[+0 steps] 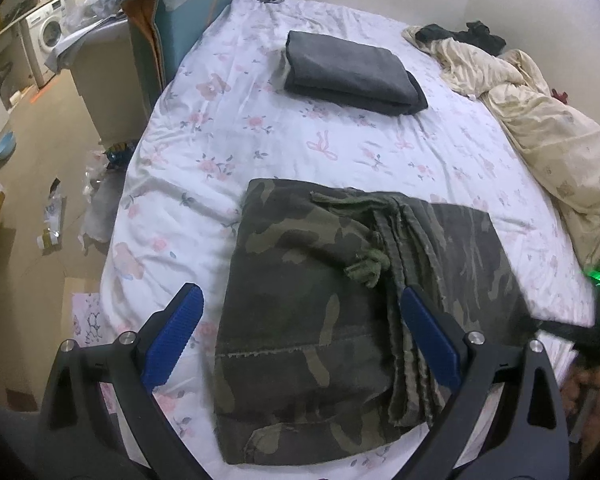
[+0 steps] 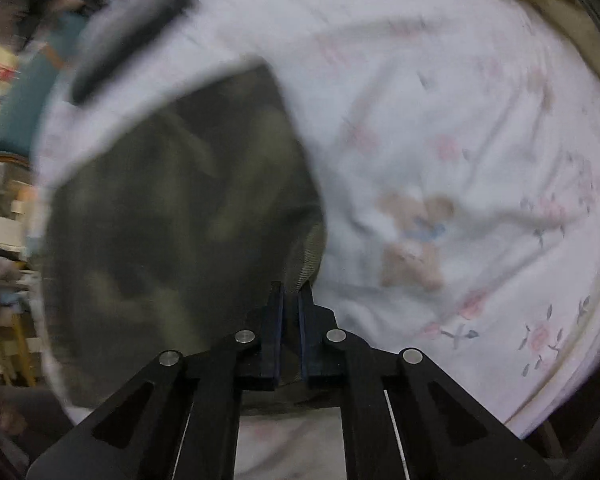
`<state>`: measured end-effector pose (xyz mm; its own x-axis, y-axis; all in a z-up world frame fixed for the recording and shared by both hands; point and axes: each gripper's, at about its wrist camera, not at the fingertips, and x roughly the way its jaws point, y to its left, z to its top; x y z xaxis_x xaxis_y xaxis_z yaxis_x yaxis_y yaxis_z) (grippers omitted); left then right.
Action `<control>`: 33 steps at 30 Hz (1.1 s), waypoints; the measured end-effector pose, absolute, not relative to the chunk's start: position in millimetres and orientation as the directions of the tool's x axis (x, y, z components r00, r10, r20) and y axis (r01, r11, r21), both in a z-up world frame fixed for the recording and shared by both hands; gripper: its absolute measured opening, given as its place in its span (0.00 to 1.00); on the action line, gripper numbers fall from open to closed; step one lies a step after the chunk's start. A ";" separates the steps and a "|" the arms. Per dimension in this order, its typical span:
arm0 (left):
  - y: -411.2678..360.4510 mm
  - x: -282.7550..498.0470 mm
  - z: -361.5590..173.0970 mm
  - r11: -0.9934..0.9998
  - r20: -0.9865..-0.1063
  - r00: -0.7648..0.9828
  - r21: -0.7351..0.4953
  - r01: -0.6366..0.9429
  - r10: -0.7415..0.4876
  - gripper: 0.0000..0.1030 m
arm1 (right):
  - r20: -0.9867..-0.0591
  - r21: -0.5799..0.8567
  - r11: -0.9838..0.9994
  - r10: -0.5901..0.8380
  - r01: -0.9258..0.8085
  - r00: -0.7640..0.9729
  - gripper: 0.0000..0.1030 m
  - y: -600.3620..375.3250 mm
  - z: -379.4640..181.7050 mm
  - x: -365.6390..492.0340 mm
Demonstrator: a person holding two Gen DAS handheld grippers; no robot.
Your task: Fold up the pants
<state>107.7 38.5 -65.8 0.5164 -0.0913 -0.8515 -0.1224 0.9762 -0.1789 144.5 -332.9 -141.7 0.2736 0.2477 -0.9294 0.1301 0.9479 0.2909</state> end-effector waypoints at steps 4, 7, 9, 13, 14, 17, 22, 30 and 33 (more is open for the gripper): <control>27.8 105.2 -65.3 0.981 -0.869 0.478 -0.181 -0.072 -0.125 0.95 | -0.802 0.396 0.917 0.370 -0.047 0.469 0.05 -305.5 -85.8 113.2; 13.3 107.0 -49.1 0.980 -0.860 0.485 -0.198 -0.033 -0.158 0.95 | -0.698 0.451 0.870 0.483 -0.199 0.529 0.05 -278.8 -58.8 92.8; -6.2 112.1 -31.8 0.974 -0.850 0.487 -0.224 0.014 -0.203 0.95 | -0.655 0.483 0.833 0.548 -0.270 0.520 0.05 -262.4 -51.2 82.4; -48.8 133.4 -7.5 0.942 -0.829 0.452 -0.319 0.101 -0.329 0.95 | -0.658 0.474 0.800 0.599 -0.367 0.456 0.05 -234.4 -50.9 75.4; -59.5 139.8 -6.5 0.938 -0.831 0.437 -0.326 0.116 -0.343 0.95 | -0.660 0.465 0.795 0.605 -0.390 0.445 0.05 -228.8 -50.0 74.0; -96.9 161.3 -12.2 0.933 -0.856 0.371 -0.326 0.152 -0.359 0.91 | -0.660 0.463 0.778 0.622 -0.425 0.421 0.05 -216.5 -53.8 72.1; -134.6 176.6 -36.0 0.947 -0.916 0.266 -0.253 0.199 -0.300 0.10 | -0.659 0.464 0.769 0.631 -0.439 0.409 0.05 -213.9 -58.5 62.7; -99.6 175.5 -22.0 0.944 -0.898 0.309 -0.262 0.198 -0.314 0.03 | -0.577 0.586 0.694 0.720 -0.419 0.386 0.18 -234.2 -52.3 65.6; -66.4 175.3 -8.8 0.950 -0.897 0.326 -0.247 0.190 -0.298 0.03 | -0.533 0.612 0.692 0.718 -0.383 0.447 0.30 -249.8 -45.8 69.9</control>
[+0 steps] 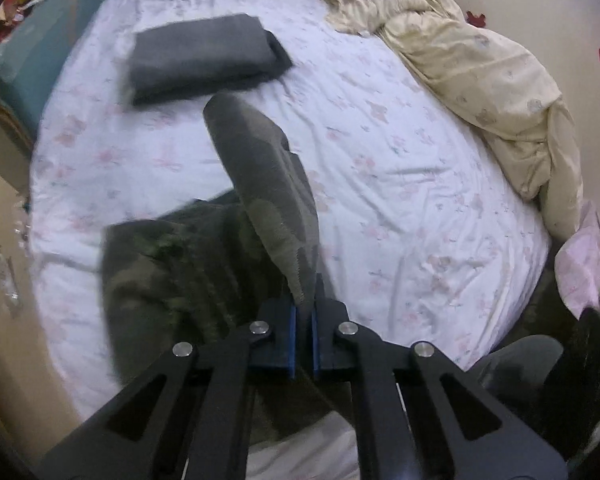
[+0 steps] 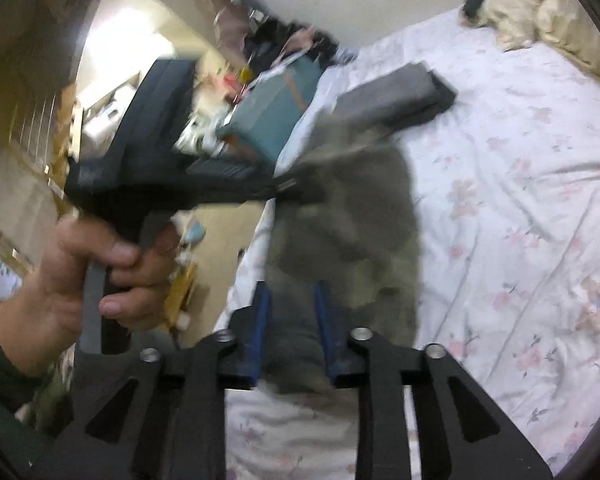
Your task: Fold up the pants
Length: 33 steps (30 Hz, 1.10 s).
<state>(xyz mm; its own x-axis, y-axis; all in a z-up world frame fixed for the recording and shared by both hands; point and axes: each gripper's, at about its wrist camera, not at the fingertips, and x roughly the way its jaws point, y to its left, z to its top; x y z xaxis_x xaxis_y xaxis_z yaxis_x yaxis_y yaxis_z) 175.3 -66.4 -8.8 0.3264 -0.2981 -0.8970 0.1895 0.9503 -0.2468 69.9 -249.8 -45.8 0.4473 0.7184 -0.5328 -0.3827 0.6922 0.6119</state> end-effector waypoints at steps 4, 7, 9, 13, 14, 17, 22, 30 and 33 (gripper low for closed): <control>-22.6 172.7 -9.2 0.960 -0.911 0.317 -0.217 0.180 -0.265 0.03 | -0.599 0.603 0.753 0.645 -0.262 0.474 0.30 -258.7 -61.5 91.5; 10.7 168.3 -23.2 0.969 -0.925 0.298 -0.196 0.152 -0.234 0.03 | -0.657 0.576 0.771 0.634 -0.271 0.408 0.27 -236.2 -75.2 113.8; 23.1 166.2 -33.0 0.970 -0.930 0.286 -0.200 0.137 -0.232 0.04 | -0.695 0.521 0.782 0.622 -0.342 0.361 0.25 -208.5 -84.1 124.3; 54.3 163.6 -59.2 0.978 -0.940 0.273 -0.193 0.078 -0.207 0.04 | -0.752 0.452 0.795 0.584 -0.405 0.307 0.23 -167.8 -105.6 132.0; 60.3 163.4 -64.7 0.980 -0.942 0.269 -0.190 0.066 -0.200 0.04 | -0.750 0.449 0.793 0.585 -0.411 0.309 0.23 -163.2 -108.5 132.1; 75.5 165.0 -88.4 0.983 -0.954 0.237 -0.177 0.041 -0.182 0.04 | -0.734 0.428 0.795 0.583 -0.430 0.347 0.23 -160.4 -107.0 131.0; 78.8 169.1 -120.2 0.986 -0.973 0.159 -0.168 0.012 -0.167 0.04 | -0.799 0.388 0.781 0.550 -0.489 0.243 0.22 -133.6 -137.4 143.6; 84.3 170.1 -136.8 1.000 -0.991 0.133 0.007 -0.007 0.008 0.05 | -0.805 0.372 0.734 0.559 -0.568 0.196 0.22 -99.8 -148.9 128.5; 80.3 171.9 -144.8 0.998 -0.990 0.128 0.057 -0.011 0.058 0.22 | -0.836 0.277 0.768 0.489 -0.577 0.249 0.20 -88.9 -158.6 126.6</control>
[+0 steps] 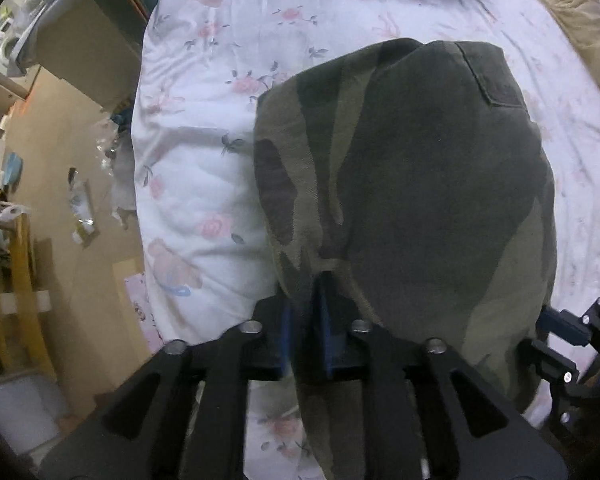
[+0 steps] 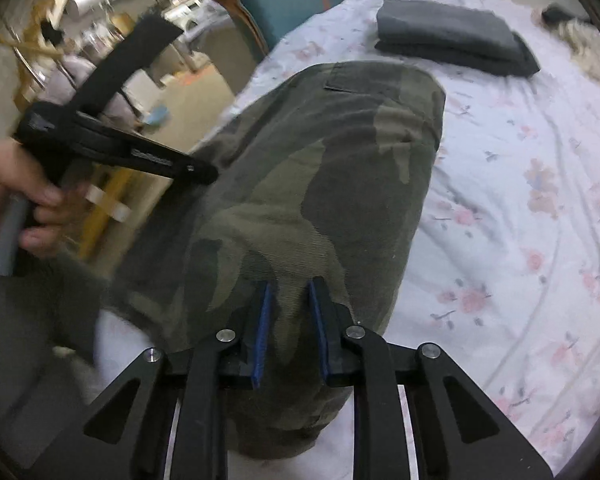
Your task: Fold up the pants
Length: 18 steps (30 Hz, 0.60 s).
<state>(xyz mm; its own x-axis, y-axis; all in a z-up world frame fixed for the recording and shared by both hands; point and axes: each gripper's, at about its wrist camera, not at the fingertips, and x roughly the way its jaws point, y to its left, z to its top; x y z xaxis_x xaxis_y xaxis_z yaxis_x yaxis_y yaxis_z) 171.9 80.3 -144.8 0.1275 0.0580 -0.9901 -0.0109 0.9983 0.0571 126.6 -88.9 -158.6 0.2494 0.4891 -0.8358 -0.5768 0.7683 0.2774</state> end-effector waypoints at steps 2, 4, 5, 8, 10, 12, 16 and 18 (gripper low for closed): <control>76.1 170.9 -134.2 0.990 -0.975 0.174 0.136 -0.032 0.140 0.32 | -0.845 0.204 0.778 0.446 -0.594 0.294 0.20 -83.4 -160.8 124.6; 74.1 165.9 -114.7 0.982 -0.946 0.264 0.176 -0.069 0.188 0.44 | -0.847 0.231 0.773 0.458 -0.590 0.269 0.20 -87.0 -160.6 127.7; 71.7 163.5 -104.5 0.982 -0.930 0.314 0.173 -0.076 0.189 0.47 | -0.848 0.251 0.773 0.466 -0.583 0.253 0.20 -90.5 -160.1 130.4; 50.2 157.8 -81.2 0.989 -0.882 0.452 0.149 0.008 0.129 0.58 | -0.838 0.315 0.767 0.501 -0.559 0.216 0.20 -100.3 -161.3 136.3; 37.5 161.2 -91.5 0.993 -0.918 0.396 0.032 0.117 -0.017 0.57 | -0.825 0.357 0.768 0.526 -0.531 0.207 0.20 -103.5 -162.8 141.0; 29.6 166.9 -118.4 0.988 -0.956 0.290 -0.002 0.153 -0.047 0.52 | -0.808 0.403 0.766 0.555 -0.501 0.198 0.21 -109.0 -163.4 142.1; 32.6 171.3 -145.2 0.995 -0.975 0.218 -0.022 0.095 -0.042 0.52 | -0.734 0.593 0.726 0.665 -0.349 0.135 0.24 -139.6 -165.0 149.3; 30.1 170.2 -143.1 0.995 -0.976 0.216 -0.013 0.103 -0.035 0.52 | -0.712 0.653 0.729 0.683 -0.207 0.159 0.57 -165.5 -171.4 151.3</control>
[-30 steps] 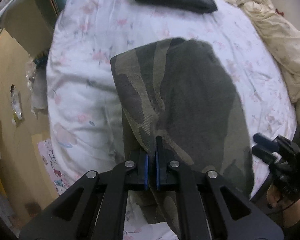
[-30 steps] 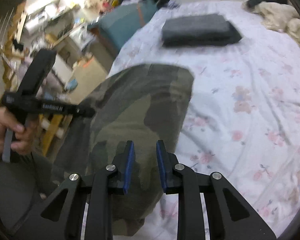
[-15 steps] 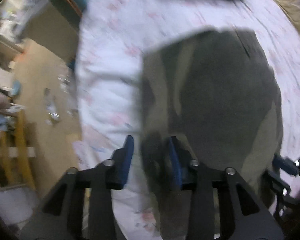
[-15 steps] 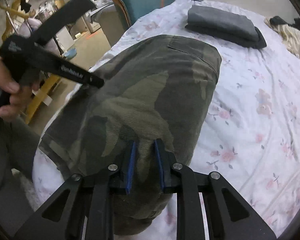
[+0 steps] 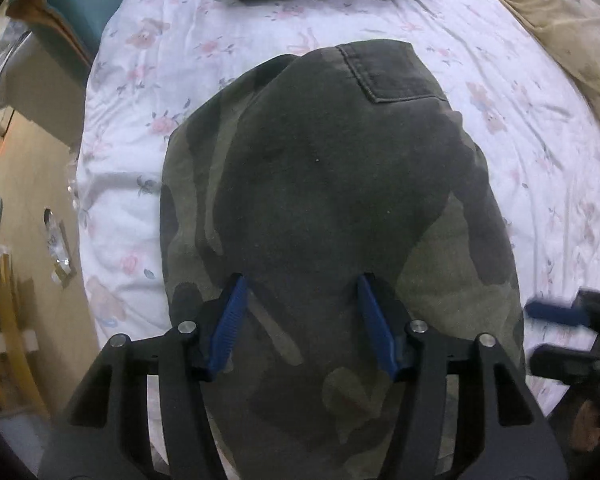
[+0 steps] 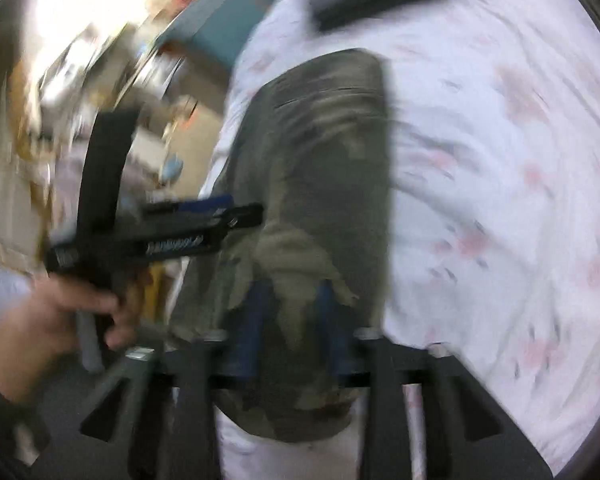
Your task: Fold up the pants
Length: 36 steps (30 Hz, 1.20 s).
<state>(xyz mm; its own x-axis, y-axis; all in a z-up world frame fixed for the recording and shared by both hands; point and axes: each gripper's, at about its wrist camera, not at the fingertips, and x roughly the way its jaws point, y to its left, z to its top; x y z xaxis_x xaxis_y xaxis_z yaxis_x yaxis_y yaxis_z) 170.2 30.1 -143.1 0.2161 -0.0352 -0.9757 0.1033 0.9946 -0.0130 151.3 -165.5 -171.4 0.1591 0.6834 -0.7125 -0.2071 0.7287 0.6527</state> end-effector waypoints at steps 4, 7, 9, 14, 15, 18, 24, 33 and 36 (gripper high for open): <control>29.8 173.4 -142.8 0.996 -0.978 0.208 -0.015 0.085 -0.033 0.54 | -0.669 0.740 0.672 0.735 0.010 0.112 0.82 -188.3 -205.9 148.9; 25.8 176.3 -141.9 0.996 -0.978 0.208 -0.006 0.091 -0.025 0.54 | -0.650 0.759 0.646 0.759 0.072 0.038 0.82 -177.0 -232.6 141.6; 26.5 174.9 -142.0 0.995 -0.978 0.205 -0.006 0.095 -0.026 0.54 | -0.614 0.784 0.607 0.789 0.126 0.017 0.86 -169.6 -249.4 132.9; 28.8 179.2 -142.1 0.996 -0.982 0.187 -0.014 0.083 -0.030 0.54 | -0.550 0.829 0.538 0.833 0.150 0.052 0.89 -146.7 -254.7 114.5; 28.5 179.3 -142.5 0.996 -0.982 0.185 -0.014 0.083 -0.029 0.54 | -0.587 0.808 0.578 0.807 0.115 0.068 0.87 -139.9 -250.7 113.6; 31.9 182.5 -140.2 0.997 -0.981 0.191 -0.016 0.073 -0.030 0.54 | -0.636 0.770 0.635 0.755 0.065 0.162 0.42 -138.2 -230.4 108.1; 40.2 181.4 -110.9 0.994 -0.942 0.319 -0.111 0.012 -0.109 0.54 | -0.632 0.744 0.660 0.745 -0.100 0.211 0.26 -145.8 -156.5 129.2; 57.6 187.8 -86.3 0.976 -0.891 0.430 -0.202 -0.085 -0.147 0.54 | -0.698 0.692 0.719 0.689 -0.062 0.196 0.26 -261.9 -150.8 223.8; 77.5 186.7 -69.7 0.964 -0.838 0.537 -0.209 -0.162 -0.092 0.62 | -0.712 0.699 0.714 0.689 0.046 0.138 0.28 -292.4 -189.2 236.5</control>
<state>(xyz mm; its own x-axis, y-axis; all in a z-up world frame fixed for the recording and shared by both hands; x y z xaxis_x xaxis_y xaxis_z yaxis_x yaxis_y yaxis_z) 186.7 77.5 -69.7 0.5371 -0.0920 -0.8385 -0.1619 0.9643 -0.2095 236.5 -292.4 -189.2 0.1378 0.6886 -0.7120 0.0465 0.7135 0.6991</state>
